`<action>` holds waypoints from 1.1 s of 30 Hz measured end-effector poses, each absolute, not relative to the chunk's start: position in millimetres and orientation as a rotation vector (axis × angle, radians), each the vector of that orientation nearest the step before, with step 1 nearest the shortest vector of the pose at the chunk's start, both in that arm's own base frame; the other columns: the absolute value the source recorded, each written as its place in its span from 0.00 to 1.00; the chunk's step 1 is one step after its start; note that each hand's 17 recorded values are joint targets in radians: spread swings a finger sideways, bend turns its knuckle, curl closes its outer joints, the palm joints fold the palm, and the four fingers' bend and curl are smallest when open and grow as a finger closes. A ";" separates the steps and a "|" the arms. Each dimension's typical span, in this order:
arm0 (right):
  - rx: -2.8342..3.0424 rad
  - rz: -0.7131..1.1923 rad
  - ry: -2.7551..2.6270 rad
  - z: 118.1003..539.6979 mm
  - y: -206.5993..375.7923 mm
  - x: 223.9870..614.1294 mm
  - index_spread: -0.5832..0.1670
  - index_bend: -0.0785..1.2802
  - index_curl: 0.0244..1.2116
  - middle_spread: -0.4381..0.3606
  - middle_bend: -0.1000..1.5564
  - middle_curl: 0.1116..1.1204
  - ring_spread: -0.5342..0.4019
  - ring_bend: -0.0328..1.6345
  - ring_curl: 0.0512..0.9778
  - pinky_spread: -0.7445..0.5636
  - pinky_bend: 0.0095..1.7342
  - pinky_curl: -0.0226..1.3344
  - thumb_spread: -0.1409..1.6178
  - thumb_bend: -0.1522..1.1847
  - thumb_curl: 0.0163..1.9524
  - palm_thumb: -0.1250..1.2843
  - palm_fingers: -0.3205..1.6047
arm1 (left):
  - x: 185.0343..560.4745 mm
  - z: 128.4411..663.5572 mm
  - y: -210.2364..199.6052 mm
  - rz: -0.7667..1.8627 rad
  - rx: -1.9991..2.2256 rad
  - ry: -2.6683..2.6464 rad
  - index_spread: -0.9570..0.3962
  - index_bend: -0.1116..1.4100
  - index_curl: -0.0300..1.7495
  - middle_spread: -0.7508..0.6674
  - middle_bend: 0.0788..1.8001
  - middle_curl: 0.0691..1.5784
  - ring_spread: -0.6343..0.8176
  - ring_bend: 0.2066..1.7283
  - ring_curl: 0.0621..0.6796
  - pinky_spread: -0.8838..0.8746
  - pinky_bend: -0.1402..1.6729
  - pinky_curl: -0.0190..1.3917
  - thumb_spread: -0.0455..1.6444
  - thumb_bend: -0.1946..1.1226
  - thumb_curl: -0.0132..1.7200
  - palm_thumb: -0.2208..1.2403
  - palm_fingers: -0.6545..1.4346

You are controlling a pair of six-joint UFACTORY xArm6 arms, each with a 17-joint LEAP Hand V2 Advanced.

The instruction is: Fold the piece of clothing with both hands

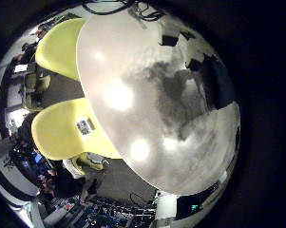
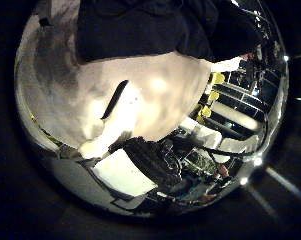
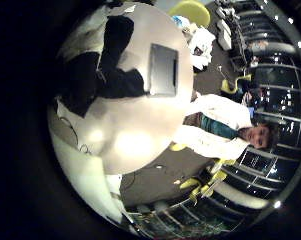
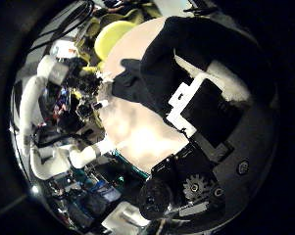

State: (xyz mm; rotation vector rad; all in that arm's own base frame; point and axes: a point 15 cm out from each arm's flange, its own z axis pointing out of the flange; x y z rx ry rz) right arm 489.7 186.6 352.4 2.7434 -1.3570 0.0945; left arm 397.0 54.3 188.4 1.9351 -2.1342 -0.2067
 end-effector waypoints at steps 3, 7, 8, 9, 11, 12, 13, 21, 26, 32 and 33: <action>2.762 0.097 -1.228 324.9 235.0 480.3 0.41 0.83 0.70 0.40 0.86 0.65 0.35 0.85 0.69 0.41 0.66 0.81 0.72 0.11 0.40 0.82 0.73 | 391.3 196.3 60.5 -0.188 1.950 -2.109 0.61 0.19 0.29 0.51 0.07 0.25 0.42 0.30 0.33 0.54 0.21 0.36 0.78 0.14 0.19 0.41 0.48; 2.811 0.142 -1.115 287.1 292.9 479.0 0.41 0.83 0.70 0.40 0.86 0.65 0.35 0.85 0.70 0.40 0.65 0.82 0.72 0.11 0.40 0.81 0.74 | 385.0 203.5 70.4 -0.178 1.961 -2.093 0.61 0.20 0.29 0.51 0.07 0.25 0.42 0.30 0.33 0.54 0.21 0.35 0.78 0.14 0.19 0.41 0.48; 2.814 0.145 -1.104 278.6 300.5 479.2 0.41 0.83 0.70 0.40 0.86 0.65 0.35 0.85 0.70 0.40 0.65 0.82 0.72 0.10 0.40 0.81 0.73 | 383.3 204.9 74.6 -0.173 1.970 -2.087 0.61 0.20 0.29 0.51 0.07 0.25 0.42 0.30 0.33 0.54 0.21 0.35 0.78 0.14 0.19 0.42 0.48; 2.819 0.148 -1.094 269.9 308.5 479.7 0.41 0.83 0.70 0.40 0.86 0.65 0.35 0.85 0.70 0.40 0.65 0.83 0.71 0.10 0.40 0.80 0.73 | 380.5 206.8 79.1 -0.168 1.982 -2.079 0.61 0.20 0.29 0.51 0.07 0.25 0.42 0.30 0.32 0.54 0.21 0.35 0.78 0.15 0.19 0.43 0.49; 2.835 0.158 -1.079 254.8 323.3 482.1 0.41 0.82 0.69 0.40 0.86 0.64 0.35 0.85 0.70 0.40 0.65 0.83 0.71 0.09 0.40 0.77 0.74 | 373.8 208.2 85.0 -0.162 2.000 -2.059 0.61 0.20 0.29 0.50 0.07 0.25 0.41 0.30 0.32 0.53 0.21 0.35 0.79 0.15 0.19 0.45 0.49; 2.848 0.170 -1.079 248.6 331.0 485.0 0.41 0.81 0.69 0.40 0.85 0.64 0.35 0.85 0.70 0.40 0.65 0.83 0.71 0.09 0.39 0.75 0.73 | 369.8 208.4 88.9 -0.158 2.010 -2.047 0.60 0.20 0.29 0.50 0.07 0.25 0.41 0.30 0.32 0.53 0.20 0.34 0.79 0.15 0.20 0.46 0.50; 2.863 0.184 -1.082 244.6 337.2 488.6 0.40 0.79 0.68 0.39 0.84 0.64 0.35 0.85 0.70 0.40 0.65 0.82 0.71 0.09 0.39 0.72 0.72 | 366.0 208.9 92.9 -0.151 2.018 -2.037 0.60 0.20 0.29 0.50 0.08 0.25 0.41 0.29 0.32 0.53 0.20 0.34 0.79 0.15 0.20 0.47 0.50; 2.959 0.289 -1.163 239.8 357.9 523.4 0.33 0.27 0.55 0.28 0.69 0.56 0.30 0.87 0.66 0.27 0.66 0.72 0.73 0.10 0.35 0.67 0.42 | 339.6 218.7 102.0 -0.113 2.058 -2.003 0.58 0.20 0.31 0.48 0.08 0.26 0.40 0.28 0.31 0.52 0.20 0.34 0.80 0.14 0.21 0.52 0.51; 2.997 0.368 -1.238 261.6 345.7 549.4 0.26 0.23 0.46 0.28 0.46 0.42 0.34 0.75 0.57 0.36 0.59 0.68 0.73 0.10 0.34 0.67 0.18 | 330.6 225.2 98.7 -0.107 2.071 -2.004 0.58 0.20 0.31 0.47 0.08 0.27 0.39 0.28 0.30 0.52 0.20 0.34 0.81 0.14 0.22 0.52 0.52; 3.026 0.449 -1.286 315.7 317.1 561.6 0.21 0.18 0.36 0.48 0.30 0.30 0.64 0.54 0.38 0.68 0.51 0.59 0.73 0.08 0.32 0.61 0.12 | 323.7 235.0 92.7 -0.107 2.081 -2.004 0.58 0.20 0.31 0.47 0.07 0.27 0.39 0.28 0.30 0.52 0.20 0.34 0.80 0.14 0.23 0.53 0.52; 3.030 0.462 -1.317 327.8 307.1 565.8 0.21 0.18 0.36 0.49 0.30 0.29 0.66 0.53 0.38 0.70 0.51 0.58 0.73 0.09 0.32 0.61 0.12 | 321.8 235.7 91.3 -0.107 2.082 -2.003 0.58 0.20 0.31 0.47 0.07 0.27 0.39 0.28 0.30 0.52 0.20 0.34 0.80 0.14 0.23 0.53 0.52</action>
